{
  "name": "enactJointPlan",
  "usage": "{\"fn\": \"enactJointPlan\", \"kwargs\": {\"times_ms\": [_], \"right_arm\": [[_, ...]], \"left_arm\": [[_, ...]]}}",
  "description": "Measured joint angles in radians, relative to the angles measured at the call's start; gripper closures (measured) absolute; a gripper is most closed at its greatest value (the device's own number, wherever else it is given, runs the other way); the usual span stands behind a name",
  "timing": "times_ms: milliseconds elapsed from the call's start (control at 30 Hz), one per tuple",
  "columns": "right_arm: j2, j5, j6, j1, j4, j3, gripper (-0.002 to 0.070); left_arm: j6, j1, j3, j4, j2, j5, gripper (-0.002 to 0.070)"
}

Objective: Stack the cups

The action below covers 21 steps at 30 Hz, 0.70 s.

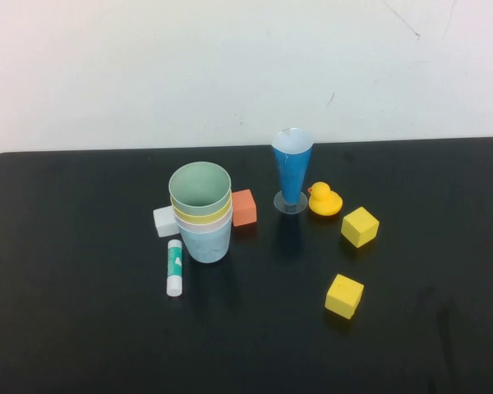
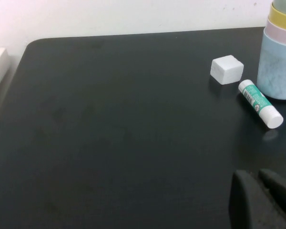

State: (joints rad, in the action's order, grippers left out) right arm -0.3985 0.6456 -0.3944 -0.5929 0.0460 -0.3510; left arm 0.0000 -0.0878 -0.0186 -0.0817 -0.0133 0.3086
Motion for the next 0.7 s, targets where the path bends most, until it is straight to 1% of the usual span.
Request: {"fn": "enactJointPlan", "kwargs": {"times_ms": [267,367,600,667,700], "right_arm": [[0.016,-0.005,-0.010,0.013,0.024,0.006,0.0666],[0.063,-0.060,-0.014,0.101,0.012,0.050,0.0666],[0.224,-0.310,-0.014,0.394,0.012,0.289,0.0666],[0.289,-0.392,-0.014,0.468,0.009,0.356,0.0666],[0.321,-0.401,-0.014,0.495,0.001,0.368,0.0666]], "left_arm": [[0.006,0.000,0.000,-0.002,0.000,0.000,0.0676],[0.006,0.000,0.000,-0.002,0.000,0.000,0.0676],[0.006,0.000,0.000,-0.004,0.000,0.000,0.0676],[0.006,0.000,0.000,-0.004,0.000,0.000,0.0676],[0.006,0.000,0.000,-0.004,0.000,0.000,0.0676]]}}
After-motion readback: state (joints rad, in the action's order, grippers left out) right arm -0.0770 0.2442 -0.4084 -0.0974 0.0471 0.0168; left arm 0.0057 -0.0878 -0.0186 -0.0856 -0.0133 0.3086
